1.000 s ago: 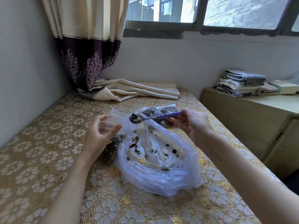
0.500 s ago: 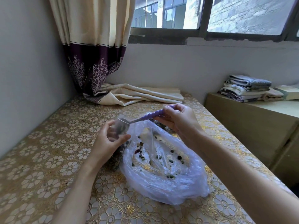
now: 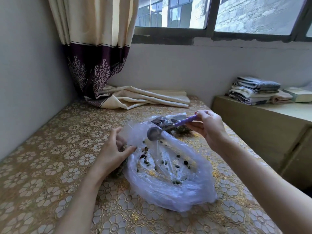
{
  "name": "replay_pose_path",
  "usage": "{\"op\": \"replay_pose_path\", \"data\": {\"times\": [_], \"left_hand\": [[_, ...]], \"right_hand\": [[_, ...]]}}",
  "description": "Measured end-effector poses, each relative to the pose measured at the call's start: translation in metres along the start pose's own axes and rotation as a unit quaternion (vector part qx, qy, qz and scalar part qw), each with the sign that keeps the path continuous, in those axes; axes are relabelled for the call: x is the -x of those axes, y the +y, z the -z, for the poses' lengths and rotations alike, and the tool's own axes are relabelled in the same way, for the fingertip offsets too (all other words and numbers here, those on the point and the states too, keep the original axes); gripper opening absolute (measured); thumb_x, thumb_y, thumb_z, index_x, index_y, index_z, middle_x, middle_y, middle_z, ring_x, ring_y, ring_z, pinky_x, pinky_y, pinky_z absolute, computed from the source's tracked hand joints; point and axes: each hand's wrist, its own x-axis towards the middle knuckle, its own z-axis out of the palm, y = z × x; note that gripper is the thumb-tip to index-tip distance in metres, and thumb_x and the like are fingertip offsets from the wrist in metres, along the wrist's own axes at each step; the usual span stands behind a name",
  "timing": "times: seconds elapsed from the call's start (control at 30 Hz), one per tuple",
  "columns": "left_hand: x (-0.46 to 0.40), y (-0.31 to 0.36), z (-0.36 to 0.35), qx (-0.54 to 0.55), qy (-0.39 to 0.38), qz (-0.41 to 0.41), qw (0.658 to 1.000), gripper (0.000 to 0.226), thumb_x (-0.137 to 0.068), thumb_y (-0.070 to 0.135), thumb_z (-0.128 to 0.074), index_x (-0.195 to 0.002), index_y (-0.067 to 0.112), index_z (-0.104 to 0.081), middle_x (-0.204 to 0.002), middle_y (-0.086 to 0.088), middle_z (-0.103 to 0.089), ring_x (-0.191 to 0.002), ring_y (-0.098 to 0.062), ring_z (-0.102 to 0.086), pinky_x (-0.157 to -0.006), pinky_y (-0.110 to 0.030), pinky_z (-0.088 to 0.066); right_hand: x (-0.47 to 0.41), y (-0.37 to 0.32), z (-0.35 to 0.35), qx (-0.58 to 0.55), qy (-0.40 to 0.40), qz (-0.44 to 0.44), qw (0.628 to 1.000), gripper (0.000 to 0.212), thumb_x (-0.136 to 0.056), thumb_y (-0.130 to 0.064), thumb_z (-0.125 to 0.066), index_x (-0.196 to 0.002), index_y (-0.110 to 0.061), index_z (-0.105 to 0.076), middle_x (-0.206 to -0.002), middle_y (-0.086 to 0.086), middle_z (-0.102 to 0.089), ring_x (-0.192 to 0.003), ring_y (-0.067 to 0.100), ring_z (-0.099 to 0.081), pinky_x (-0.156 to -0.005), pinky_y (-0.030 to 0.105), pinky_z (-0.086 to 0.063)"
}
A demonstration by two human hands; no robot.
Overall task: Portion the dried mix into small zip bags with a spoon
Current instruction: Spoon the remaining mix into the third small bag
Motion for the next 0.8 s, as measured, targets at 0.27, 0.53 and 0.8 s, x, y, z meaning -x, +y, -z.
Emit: {"op": "replay_pose_path", "data": {"times": [0.27, 0.53, 0.8], "left_hand": [[0.001, 0.0, -0.002, -0.011, 0.003, -0.012, 1.0, 0.065, -0.077, 0.034, -0.072, -0.13, 0.028, -0.036, -0.091, 0.018, -0.055, -0.082, 0.004, -0.055, -0.062, -0.013, -0.039], [0.001, -0.001, -0.002, -0.003, -0.003, -0.01, 1.0, 0.059, -0.079, 0.031, -0.069, -0.129, 0.029, -0.037, -0.091, 0.018, -0.055, -0.082, 0.008, -0.055, -0.066, -0.013, -0.041], [0.002, -0.002, -0.002, -0.022, 0.0, -0.017, 1.0, 0.056, -0.081, 0.033, -0.067, -0.128, 0.028, -0.039, -0.095, 0.017, -0.056, -0.081, 0.009, -0.053, -0.071, -0.021, -0.043]], "right_hand": [[-0.016, -0.003, 0.02, 0.188, -0.113, 0.002, 0.976, 0.017, -0.097, -0.012, -0.047, -0.11, -0.003, -0.054, -0.076, 0.009, -0.061, -0.058, 0.015, -0.063, -0.053, 0.022, -0.052], [-0.013, 0.0, 0.006, 0.356, -0.202, 0.045, 0.911, 0.014, -0.093, -0.014, -0.054, -0.104, -0.005, -0.056, -0.076, 0.007, -0.063, -0.06, 0.014, -0.062, -0.053, 0.022, -0.052], [-0.011, 0.002, 0.005, 0.431, -0.244, 0.032, 0.868, 0.014, -0.095, -0.016, -0.052, -0.095, -0.002, -0.055, -0.071, 0.005, -0.062, -0.052, 0.01, -0.055, -0.046, 0.02, -0.043]]}}
